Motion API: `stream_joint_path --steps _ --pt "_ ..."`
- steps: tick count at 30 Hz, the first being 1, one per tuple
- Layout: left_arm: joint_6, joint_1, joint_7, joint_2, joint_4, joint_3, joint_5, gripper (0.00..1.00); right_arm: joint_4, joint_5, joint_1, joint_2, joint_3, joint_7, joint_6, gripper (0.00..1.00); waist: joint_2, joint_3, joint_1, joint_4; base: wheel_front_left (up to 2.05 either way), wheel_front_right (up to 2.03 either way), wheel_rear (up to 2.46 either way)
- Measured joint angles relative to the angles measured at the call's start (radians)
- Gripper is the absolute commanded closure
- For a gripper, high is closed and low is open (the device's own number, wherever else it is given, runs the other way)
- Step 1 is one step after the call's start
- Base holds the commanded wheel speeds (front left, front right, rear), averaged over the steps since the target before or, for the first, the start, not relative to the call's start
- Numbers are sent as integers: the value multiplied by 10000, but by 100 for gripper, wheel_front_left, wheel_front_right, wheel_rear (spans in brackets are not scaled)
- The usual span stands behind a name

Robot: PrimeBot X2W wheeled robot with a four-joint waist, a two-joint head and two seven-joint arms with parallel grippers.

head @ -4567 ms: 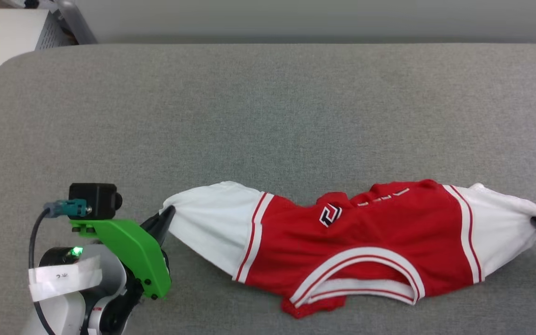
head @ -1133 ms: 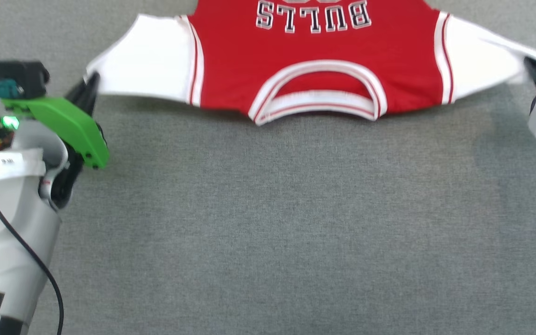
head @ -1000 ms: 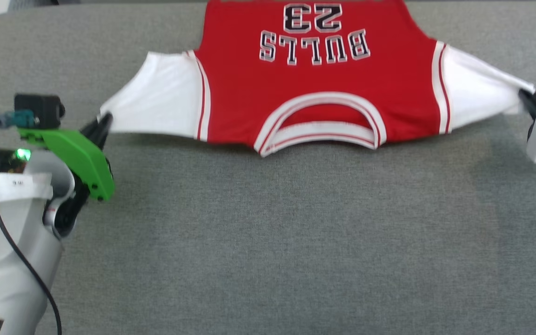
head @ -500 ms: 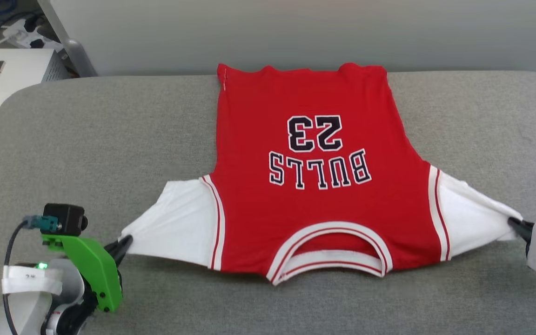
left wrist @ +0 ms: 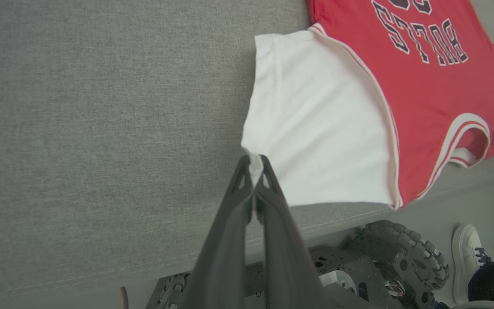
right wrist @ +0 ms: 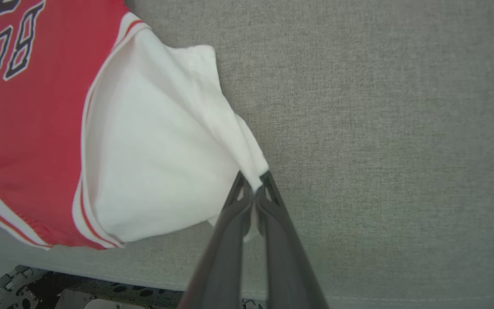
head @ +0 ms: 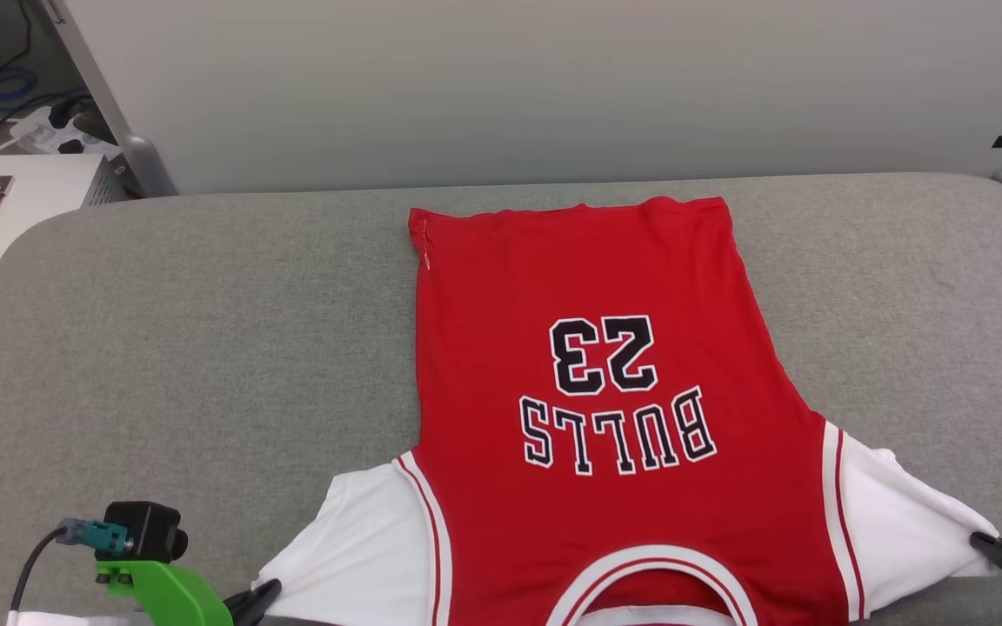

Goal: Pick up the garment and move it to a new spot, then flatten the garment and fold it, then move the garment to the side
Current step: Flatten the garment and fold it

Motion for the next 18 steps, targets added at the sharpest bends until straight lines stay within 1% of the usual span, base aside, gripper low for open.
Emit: stream_joint_path --steps 3,4,5,6,8,10,12,13,18 --pt "151 254 58 63 -508 38 -79 100 -414 -313 430 201 -564 357 0 100 0 65 0 0 0 0 0" --pt "199 272 90 82 -614 35 -79 100 -529 -443 514 236 -702 456 0 96 0 96 0 7 0 0 0" --pt "253 274 136 113 -748 35 -81 100 -698 -571 576 293 -905 554 0 58 0 143 0 16 0 0 0" --pt "305 273 180 144 -871 36 -79 100 -894 -717 594 334 -1070 637 0 0 0 199 0 27 0 0 0" --pt "376 229 696 257 -1812 -171 -86 100 -1875 -1292 576 543 -1937 1407 -10 0 0 670 0 143 0 0 0" --pt "533 101 951 265 -2525 -261 -81 100 -2573 -1369 151 849 -2433 1921 -10 0 0 1136 0 290 0 0 0" --pt "617 9 1072 270 -2901 -284 -81 100 -2880 -1390 -320 945 -2621 2232 -12 0 0 1394 0 372 0 0 0" --pt "698 -152 1239 330 -3281 -305 -23 100 -3127 -1444 -1023 988 -2805 2617 -10 0 0 1711 0 478 0 0 0" --pt "834 -585 1595 568 -3929 -405 245 100 -3141 -1534 -2815 1429 -3173 4240 -12 0 0 2511 1 768 0 0 0"
